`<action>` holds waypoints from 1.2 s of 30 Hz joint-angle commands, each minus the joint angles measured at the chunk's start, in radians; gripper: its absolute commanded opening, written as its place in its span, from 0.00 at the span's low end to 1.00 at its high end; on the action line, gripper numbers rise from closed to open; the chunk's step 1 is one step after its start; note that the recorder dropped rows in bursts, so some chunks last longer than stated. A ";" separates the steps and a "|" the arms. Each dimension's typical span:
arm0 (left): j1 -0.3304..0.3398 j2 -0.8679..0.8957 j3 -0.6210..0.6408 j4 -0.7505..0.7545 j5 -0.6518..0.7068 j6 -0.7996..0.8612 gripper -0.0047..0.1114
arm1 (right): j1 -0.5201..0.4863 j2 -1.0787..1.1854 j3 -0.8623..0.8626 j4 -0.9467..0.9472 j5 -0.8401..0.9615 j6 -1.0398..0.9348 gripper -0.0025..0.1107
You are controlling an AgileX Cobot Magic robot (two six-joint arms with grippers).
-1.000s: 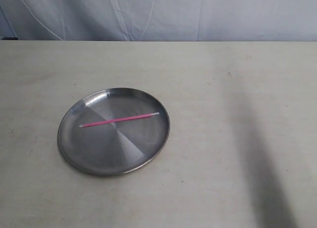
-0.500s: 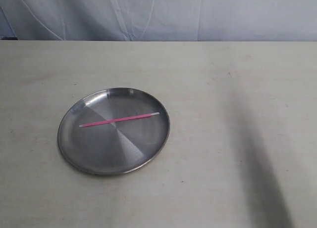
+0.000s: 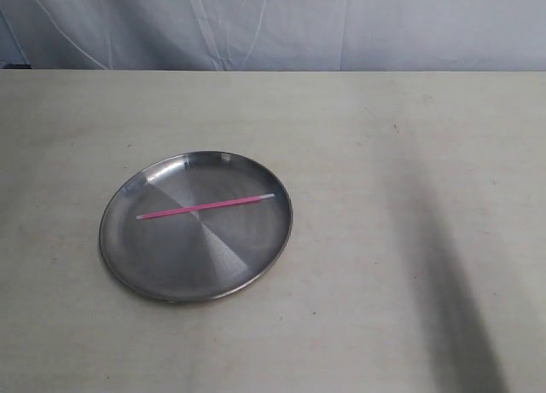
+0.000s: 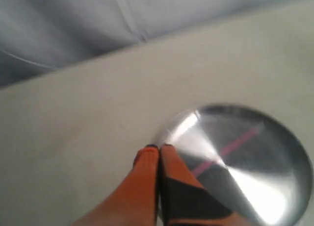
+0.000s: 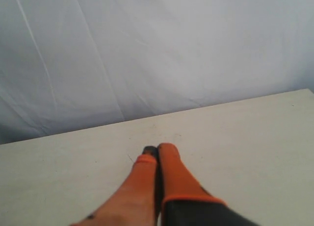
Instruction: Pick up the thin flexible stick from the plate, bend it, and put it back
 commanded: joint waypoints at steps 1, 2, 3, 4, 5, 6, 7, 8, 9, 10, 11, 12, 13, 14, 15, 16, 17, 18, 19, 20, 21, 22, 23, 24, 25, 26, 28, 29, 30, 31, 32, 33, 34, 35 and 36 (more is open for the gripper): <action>-0.013 0.307 -0.140 -0.202 0.221 0.345 0.04 | 0.001 0.002 -0.006 0.000 0.042 -0.010 0.01; -0.027 0.350 -0.153 -0.199 0.218 0.357 0.05 | 0.001 0.002 -0.006 0.000 0.054 -0.021 0.01; -0.042 0.405 -0.166 -0.186 0.213 0.392 0.06 | 0.001 0.002 -0.006 0.008 0.069 -0.032 0.01; -0.059 0.437 -0.171 -0.168 0.209 0.428 0.09 | 0.001 0.002 -0.006 0.014 0.076 -0.040 0.01; -0.072 0.468 -0.173 -0.154 0.205 0.464 0.12 | 0.001 0.002 -0.006 0.024 0.085 -0.056 0.01; -0.091 0.508 -0.175 -0.144 0.189 0.516 0.16 | 0.001 0.002 -0.006 0.031 0.094 -0.072 0.01; -0.103 0.532 -0.175 -0.138 0.176 0.548 0.20 | 0.001 0.002 -0.006 0.037 0.101 -0.071 0.01; -0.133 0.584 -0.175 -0.127 0.133 0.588 0.31 | 0.001 0.002 -0.006 0.045 0.112 -0.076 0.01; -0.143 0.602 -0.175 -0.117 0.116 0.594 0.35 | 0.001 0.002 -0.006 0.047 0.115 -0.078 0.01; -0.172 0.645 -0.175 -0.064 0.077 0.594 0.44 | 0.001 0.002 -0.006 0.047 0.119 -0.078 0.01; -0.182 0.660 -0.175 -0.030 0.075 0.594 0.47 | 0.001 0.002 -0.006 0.050 0.122 -0.078 0.01; -0.208 0.695 -0.175 0.024 0.075 0.577 0.50 | 0.001 0.002 -0.006 0.050 0.126 -0.078 0.01; -0.218 0.709 -0.175 0.032 0.068 0.575 0.51 | 0.001 0.002 -0.006 0.053 0.128 -0.078 0.01; -0.237 0.744 -0.175 0.039 0.037 0.575 0.51 | 0.001 0.002 -0.006 0.059 0.135 -0.078 0.01; -0.251 0.769 -0.177 0.039 0.024 0.575 0.51 | 0.001 0.002 -0.006 0.061 0.137 -0.078 0.01; -0.261 0.793 -0.180 0.040 0.022 0.575 0.51 | 0.001 0.002 -0.006 0.061 0.142 -0.081 0.01; -0.262 0.824 -0.185 0.044 0.024 0.560 0.51 | 0.001 0.002 -0.006 0.068 0.147 -0.095 0.01; -0.262 0.851 -0.192 0.050 0.026 0.518 0.51 | 0.001 0.002 -0.006 0.076 0.159 -0.111 0.01; -0.262 0.879 -0.201 0.079 0.026 0.485 0.51 | 0.001 0.002 -0.006 0.084 0.165 -0.116 0.01; -0.262 0.904 -0.209 0.100 0.034 0.472 0.51 | 0.001 0.002 -0.006 0.088 0.167 -0.120 0.01; -0.262 0.924 -0.217 0.110 0.041 0.464 0.51 | 0.001 0.002 -0.006 0.090 0.167 -0.133 0.01; -0.262 0.940 -0.226 0.110 0.048 0.464 0.51 | 0.001 0.002 -0.006 0.090 0.167 -0.135 0.01; -0.262 0.955 -0.237 0.110 0.058 0.464 0.51 | 0.001 0.002 -0.006 0.090 0.169 -0.135 0.01; -0.262 0.966 -0.242 0.110 0.058 0.464 0.51 | 0.001 0.002 -0.006 0.090 0.169 -0.135 0.01; -0.262 0.977 -0.247 0.110 0.060 0.460 0.51 | 0.001 0.002 -0.006 0.090 0.169 -0.135 0.01; -0.262 0.987 -0.256 0.110 0.066 0.460 0.51 | 0.001 0.002 -0.006 0.090 0.169 -0.135 0.01; -0.262 1.002 -0.267 0.110 0.072 0.458 0.51 | 0.001 0.002 -0.006 0.090 0.169 -0.137 0.01; -0.262 1.010 -0.276 0.112 0.082 0.458 0.51 | 0.001 0.002 -0.006 0.090 0.171 -0.137 0.01; -0.262 1.015 -0.285 0.115 0.091 0.458 0.51 | 0.001 0.002 -0.006 0.090 0.171 -0.139 0.01; -0.262 1.019 -0.293 0.117 0.095 0.458 0.51 | 0.001 0.002 -0.006 0.090 0.171 -0.139 0.01; -0.262 1.023 -0.298 0.122 0.097 0.446 0.51 | 0.001 0.002 -0.006 0.090 0.171 -0.139 0.01; -0.262 1.027 -0.305 0.127 0.097 0.434 0.51 | 0.001 0.002 -0.006 0.090 0.171 -0.139 0.01; -0.262 1.034 -0.316 0.138 0.106 0.423 0.51 | 0.001 0.002 -0.006 0.090 0.171 -0.139 0.01; -0.262 1.040 -0.326 0.148 0.119 0.405 0.51 | 0.001 0.002 -0.006 0.090 0.171 -0.139 0.01; -0.260 1.047 -0.335 0.157 0.137 0.392 0.51 | 0.001 0.002 -0.006 0.090 0.171 -0.139 0.01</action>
